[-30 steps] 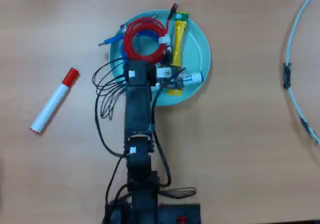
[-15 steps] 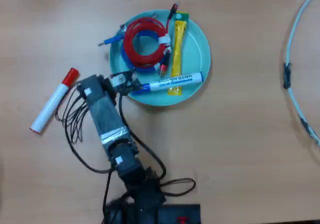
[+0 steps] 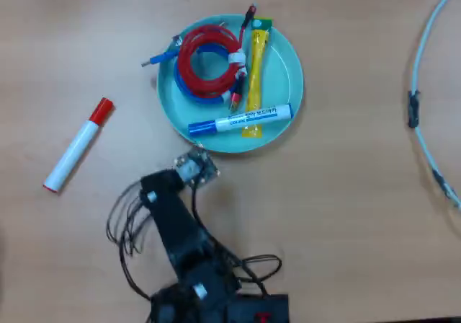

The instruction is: Pick up the blue pen and put it in the green bowl

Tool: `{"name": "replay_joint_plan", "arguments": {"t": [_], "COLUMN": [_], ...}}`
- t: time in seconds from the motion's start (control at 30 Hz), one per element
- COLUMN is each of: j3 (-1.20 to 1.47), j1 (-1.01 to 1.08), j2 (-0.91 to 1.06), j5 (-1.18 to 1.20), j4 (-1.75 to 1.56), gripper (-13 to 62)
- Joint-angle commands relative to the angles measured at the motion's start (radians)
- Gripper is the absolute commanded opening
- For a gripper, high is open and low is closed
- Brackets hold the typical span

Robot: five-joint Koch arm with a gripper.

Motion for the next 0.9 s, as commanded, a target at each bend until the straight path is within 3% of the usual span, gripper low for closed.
{"name": "replay_joint_plan", "arguments": {"t": [0.0,0.13,0.33,0.87], "j3": [0.087,0.296,0.563,0.676], "j1": [-0.011,-0.009,-0.008,-0.014], "j2": [0.035,0.031,0.037,0.034], "j5": [0.012,0.011,0.002,0.005], "j4": [-0.29,-0.592,-0.927,-1.051], "gripper": [-2.0,-0.1,10.5,9.8]}}
